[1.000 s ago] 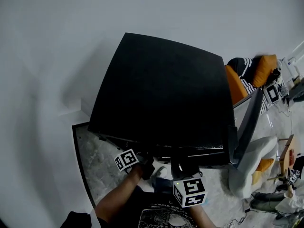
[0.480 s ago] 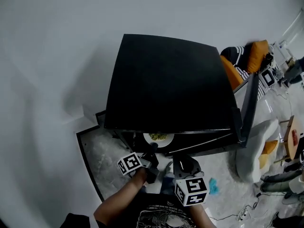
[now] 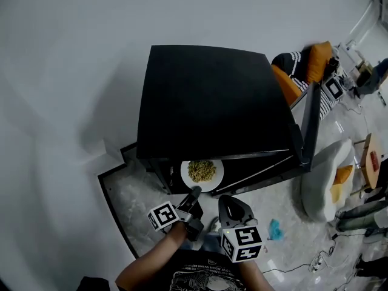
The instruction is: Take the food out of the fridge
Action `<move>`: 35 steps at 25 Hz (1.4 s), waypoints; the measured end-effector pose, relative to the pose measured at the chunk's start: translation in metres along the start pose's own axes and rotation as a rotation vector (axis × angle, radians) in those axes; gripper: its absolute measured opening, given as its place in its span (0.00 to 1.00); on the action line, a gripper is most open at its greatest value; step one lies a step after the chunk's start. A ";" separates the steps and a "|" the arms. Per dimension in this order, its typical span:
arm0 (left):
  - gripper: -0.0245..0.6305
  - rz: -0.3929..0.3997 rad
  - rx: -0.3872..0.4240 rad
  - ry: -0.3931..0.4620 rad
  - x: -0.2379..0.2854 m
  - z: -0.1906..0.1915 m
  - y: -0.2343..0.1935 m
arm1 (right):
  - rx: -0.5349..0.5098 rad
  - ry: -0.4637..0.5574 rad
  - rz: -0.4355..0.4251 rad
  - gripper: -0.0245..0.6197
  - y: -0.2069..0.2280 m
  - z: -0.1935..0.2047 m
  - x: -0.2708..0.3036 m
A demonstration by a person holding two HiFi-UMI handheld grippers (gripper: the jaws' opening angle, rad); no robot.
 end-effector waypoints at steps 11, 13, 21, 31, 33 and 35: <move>0.07 0.066 0.002 0.078 -0.022 0.018 0.042 | 0.012 0.026 -0.033 0.07 0.003 0.008 -0.018; 0.07 0.082 -0.014 0.099 -0.025 0.026 0.049 | 0.012 0.035 -0.048 0.07 0.005 0.010 -0.023; 0.07 0.136 -0.009 0.216 -0.051 0.084 0.095 | -0.012 0.080 -0.135 0.07 0.023 0.021 -0.077; 0.07 0.149 0.036 0.324 -0.071 0.133 0.118 | -0.048 0.124 -0.229 0.07 0.044 0.030 -0.113; 0.07 0.151 0.038 0.341 -0.073 0.140 0.122 | -0.058 0.128 -0.245 0.07 0.046 0.031 -0.119; 0.07 0.152 0.043 0.354 -0.076 0.148 0.124 | -0.065 0.132 -0.262 0.07 0.048 0.034 -0.124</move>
Point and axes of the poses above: the fingertips, and each gripper's own axes: x forward along the fingers, y to its right, z out of its underside, the point moved 8 cm from there along -x, backward along the fingers, and after that the axes turned 3 degrees about y, right-handed, at the moved point
